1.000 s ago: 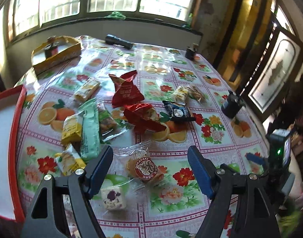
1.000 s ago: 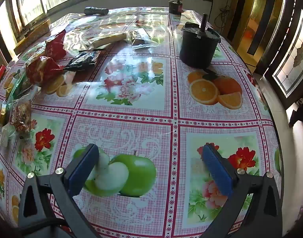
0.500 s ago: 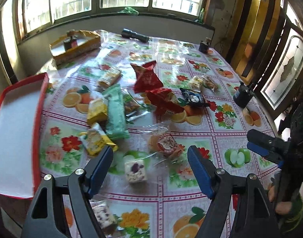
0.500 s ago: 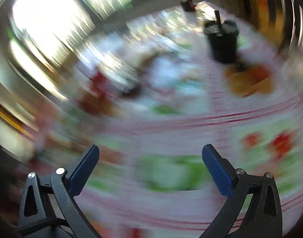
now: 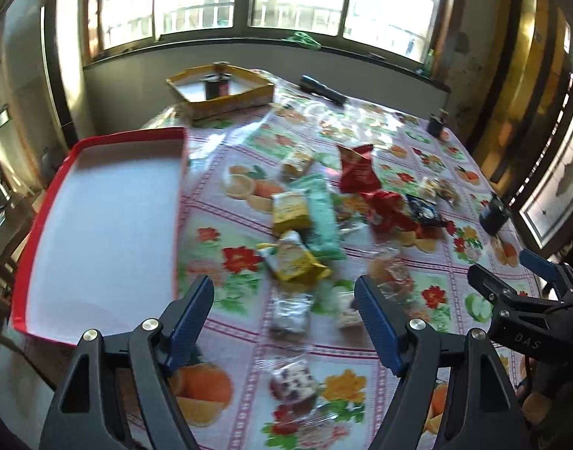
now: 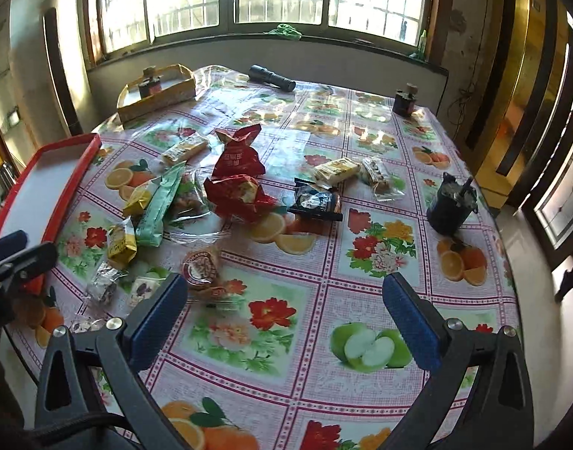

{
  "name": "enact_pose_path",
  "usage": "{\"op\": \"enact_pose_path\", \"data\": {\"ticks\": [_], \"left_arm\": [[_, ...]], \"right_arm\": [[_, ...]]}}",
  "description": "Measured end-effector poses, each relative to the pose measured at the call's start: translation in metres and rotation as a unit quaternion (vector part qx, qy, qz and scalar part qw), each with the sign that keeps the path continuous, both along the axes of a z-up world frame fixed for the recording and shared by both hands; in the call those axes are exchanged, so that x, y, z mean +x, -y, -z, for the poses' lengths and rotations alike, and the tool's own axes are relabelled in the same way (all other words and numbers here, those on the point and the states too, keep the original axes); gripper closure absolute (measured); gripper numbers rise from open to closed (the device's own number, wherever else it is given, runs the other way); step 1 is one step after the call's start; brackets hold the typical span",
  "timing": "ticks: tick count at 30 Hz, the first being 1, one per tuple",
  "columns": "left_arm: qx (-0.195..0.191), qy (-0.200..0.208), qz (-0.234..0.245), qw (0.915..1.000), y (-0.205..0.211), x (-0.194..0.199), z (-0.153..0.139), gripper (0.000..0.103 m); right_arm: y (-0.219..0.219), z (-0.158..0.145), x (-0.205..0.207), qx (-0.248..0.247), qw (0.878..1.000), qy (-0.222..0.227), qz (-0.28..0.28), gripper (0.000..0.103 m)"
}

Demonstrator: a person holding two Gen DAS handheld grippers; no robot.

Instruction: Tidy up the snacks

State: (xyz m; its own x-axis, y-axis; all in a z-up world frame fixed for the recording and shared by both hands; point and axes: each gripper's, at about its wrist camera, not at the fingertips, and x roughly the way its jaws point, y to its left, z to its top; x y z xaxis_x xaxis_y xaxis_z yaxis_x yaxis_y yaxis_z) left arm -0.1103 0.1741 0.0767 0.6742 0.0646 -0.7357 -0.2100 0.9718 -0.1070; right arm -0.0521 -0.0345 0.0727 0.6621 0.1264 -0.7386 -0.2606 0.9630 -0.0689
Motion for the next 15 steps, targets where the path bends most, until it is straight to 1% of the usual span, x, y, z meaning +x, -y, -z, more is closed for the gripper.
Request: {"op": "enact_pose_path", "data": {"ticks": [2,3,6,10,15], "left_arm": [[0.003,0.000,-0.006,1.0000,-0.004,-0.002,0.000,0.025],[0.004,-0.001,-0.010,0.9999,-0.006,-0.004,0.001,0.025],[0.002,-0.005,-0.014,0.9999,-0.008,-0.006,0.003,0.025],[0.006,-0.006,-0.011,0.9999,-0.007,-0.008,0.004,0.025],[0.010,-0.005,-0.004,0.9999,-0.002,-0.010,0.003,0.025]], "right_arm": [[-0.006,0.000,0.000,-0.016,1.000,0.005,0.012,0.000],[-0.010,-0.001,-0.002,-0.022,1.000,0.015,0.016,0.000],[-0.019,-0.008,-0.011,-0.025,0.999,0.033,0.020,0.000],[-0.025,-0.009,-0.015,-0.064,0.996,0.040,0.044,0.000],[-0.022,-0.012,-0.018,-0.056,0.997,0.040,0.045,0.000]]}}
